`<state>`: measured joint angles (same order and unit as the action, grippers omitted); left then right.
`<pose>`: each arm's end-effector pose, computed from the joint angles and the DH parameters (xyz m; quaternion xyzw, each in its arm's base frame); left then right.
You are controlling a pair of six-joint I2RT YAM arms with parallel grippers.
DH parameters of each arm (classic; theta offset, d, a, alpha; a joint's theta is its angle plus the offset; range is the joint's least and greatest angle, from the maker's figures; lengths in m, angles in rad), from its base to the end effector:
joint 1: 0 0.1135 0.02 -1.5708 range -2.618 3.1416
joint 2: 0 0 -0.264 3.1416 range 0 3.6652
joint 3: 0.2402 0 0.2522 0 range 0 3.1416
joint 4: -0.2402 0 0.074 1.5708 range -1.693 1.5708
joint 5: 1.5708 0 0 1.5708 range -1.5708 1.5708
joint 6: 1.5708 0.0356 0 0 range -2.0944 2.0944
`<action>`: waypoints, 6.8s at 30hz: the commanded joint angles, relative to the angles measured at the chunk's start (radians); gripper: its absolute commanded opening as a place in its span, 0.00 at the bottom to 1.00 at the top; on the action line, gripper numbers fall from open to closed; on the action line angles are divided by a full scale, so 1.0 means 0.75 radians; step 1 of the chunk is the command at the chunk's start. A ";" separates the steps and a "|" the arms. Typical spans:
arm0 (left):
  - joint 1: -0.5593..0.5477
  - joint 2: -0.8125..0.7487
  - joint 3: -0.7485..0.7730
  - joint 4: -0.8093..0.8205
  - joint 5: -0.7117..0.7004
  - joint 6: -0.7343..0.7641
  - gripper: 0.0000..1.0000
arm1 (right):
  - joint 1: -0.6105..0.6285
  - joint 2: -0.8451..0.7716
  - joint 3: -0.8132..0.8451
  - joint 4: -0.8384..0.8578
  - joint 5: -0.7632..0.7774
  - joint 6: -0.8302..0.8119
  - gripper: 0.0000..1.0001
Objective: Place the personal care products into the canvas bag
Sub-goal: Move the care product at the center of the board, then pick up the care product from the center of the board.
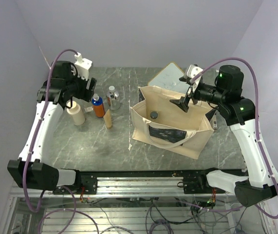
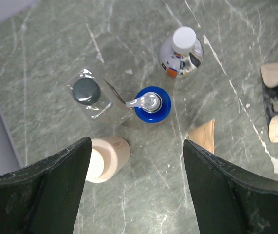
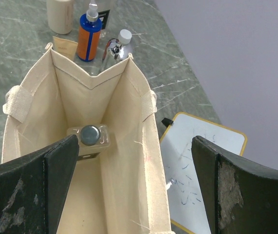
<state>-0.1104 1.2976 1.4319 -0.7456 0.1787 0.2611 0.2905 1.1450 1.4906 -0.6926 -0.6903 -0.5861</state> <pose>0.2704 -0.0363 0.3974 0.2037 0.8608 -0.0443 0.4644 0.2009 0.0837 0.4589 -0.5029 0.6150 0.1943 0.5754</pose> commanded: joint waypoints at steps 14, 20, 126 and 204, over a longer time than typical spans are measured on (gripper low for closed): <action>0.008 0.400 0.214 -0.132 0.180 0.304 0.82 | -0.046 -0.066 -0.064 0.040 -0.062 0.023 0.99; 0.008 0.542 0.299 -0.229 0.219 0.358 0.79 | -0.048 -0.062 -0.064 0.041 -0.070 0.023 0.99; -0.687 -0.234 -0.253 -0.314 0.288 0.361 0.07 | -0.042 0.132 0.139 -0.138 -0.301 0.037 0.98; 0.114 -0.374 -0.089 0.014 0.051 -0.109 0.83 | 1.124 0.772 0.097 -0.190 0.534 -0.001 0.73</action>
<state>-0.0353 1.0351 1.3670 -0.7746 0.1818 0.1867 1.1320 1.7195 1.5719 -0.8364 -0.2798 -0.5739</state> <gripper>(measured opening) 0.833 0.757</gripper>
